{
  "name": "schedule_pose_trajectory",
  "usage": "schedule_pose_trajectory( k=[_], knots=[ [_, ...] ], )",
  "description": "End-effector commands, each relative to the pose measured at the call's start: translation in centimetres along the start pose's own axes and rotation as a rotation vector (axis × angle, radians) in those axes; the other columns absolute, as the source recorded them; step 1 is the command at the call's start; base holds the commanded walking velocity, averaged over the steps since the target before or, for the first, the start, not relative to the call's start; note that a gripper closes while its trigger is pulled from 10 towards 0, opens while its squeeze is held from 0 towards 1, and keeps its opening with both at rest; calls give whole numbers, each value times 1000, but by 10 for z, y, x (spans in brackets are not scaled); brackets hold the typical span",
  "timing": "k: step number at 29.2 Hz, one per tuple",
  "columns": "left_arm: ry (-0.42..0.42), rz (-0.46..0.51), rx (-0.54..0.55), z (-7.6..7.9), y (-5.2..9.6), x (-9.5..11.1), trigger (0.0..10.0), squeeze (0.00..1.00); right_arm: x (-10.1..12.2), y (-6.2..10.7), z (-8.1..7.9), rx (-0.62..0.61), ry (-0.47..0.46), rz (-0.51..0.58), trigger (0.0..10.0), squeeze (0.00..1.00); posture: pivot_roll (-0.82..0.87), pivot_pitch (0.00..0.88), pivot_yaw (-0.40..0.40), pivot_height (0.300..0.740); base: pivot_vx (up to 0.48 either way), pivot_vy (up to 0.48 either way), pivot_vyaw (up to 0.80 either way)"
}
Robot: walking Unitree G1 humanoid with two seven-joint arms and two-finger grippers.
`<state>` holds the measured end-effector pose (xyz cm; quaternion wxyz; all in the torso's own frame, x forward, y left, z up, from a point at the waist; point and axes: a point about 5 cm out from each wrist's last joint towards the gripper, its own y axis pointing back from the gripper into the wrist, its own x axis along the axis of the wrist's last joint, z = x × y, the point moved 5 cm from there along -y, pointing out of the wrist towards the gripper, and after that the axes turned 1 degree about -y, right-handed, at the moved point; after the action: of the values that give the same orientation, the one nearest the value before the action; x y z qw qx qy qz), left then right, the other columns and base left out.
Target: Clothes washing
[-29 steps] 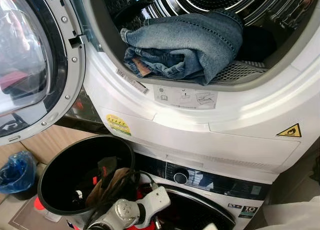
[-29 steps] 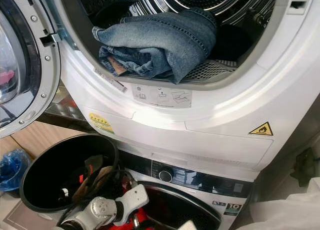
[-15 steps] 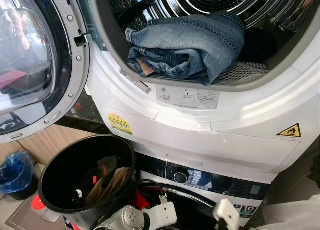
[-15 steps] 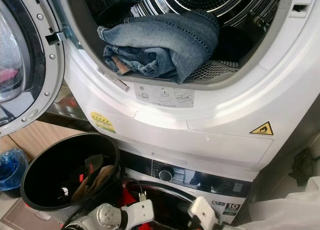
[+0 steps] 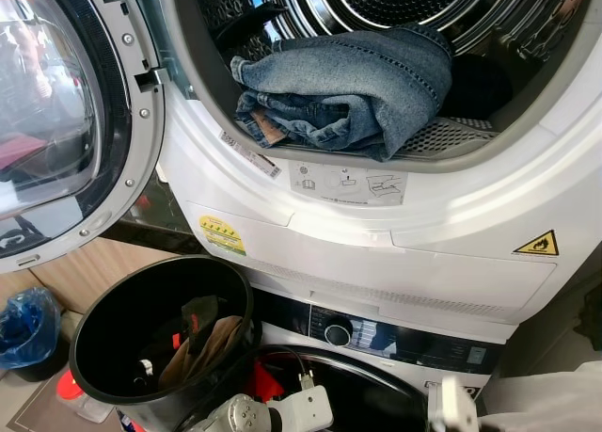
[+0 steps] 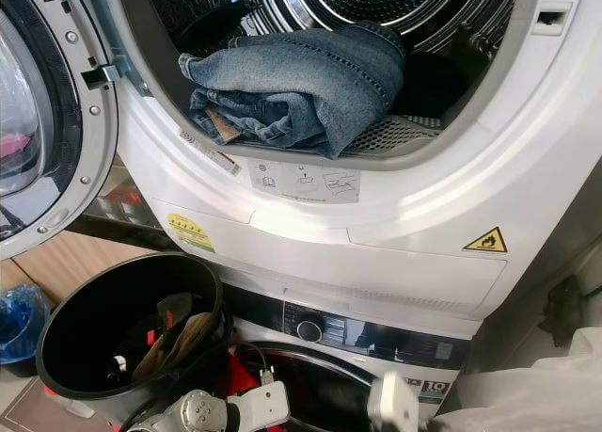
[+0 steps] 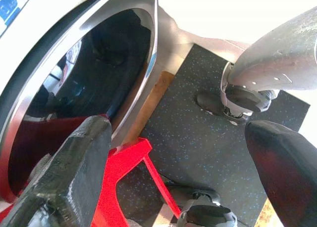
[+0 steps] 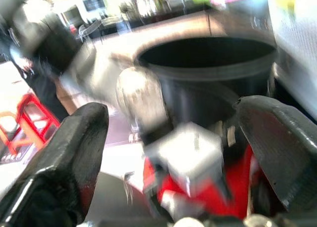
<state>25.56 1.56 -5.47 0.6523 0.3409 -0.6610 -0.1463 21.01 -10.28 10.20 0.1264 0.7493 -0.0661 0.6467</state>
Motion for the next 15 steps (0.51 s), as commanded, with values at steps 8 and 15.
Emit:
schedule_pose_trajectory(
  k=[8,15],
  knots=[
    [10,-47,-19,5,3,-13,10000,0,80,-32,-41,187,54,277,10000,0,-128,45,97,740,0,0,0],
    [15,-50,-19,5,3,-15,10000,0,128,-32,-41,182,104,456,10000,0,-132,32,100,740,0,0,0]
  ],
)
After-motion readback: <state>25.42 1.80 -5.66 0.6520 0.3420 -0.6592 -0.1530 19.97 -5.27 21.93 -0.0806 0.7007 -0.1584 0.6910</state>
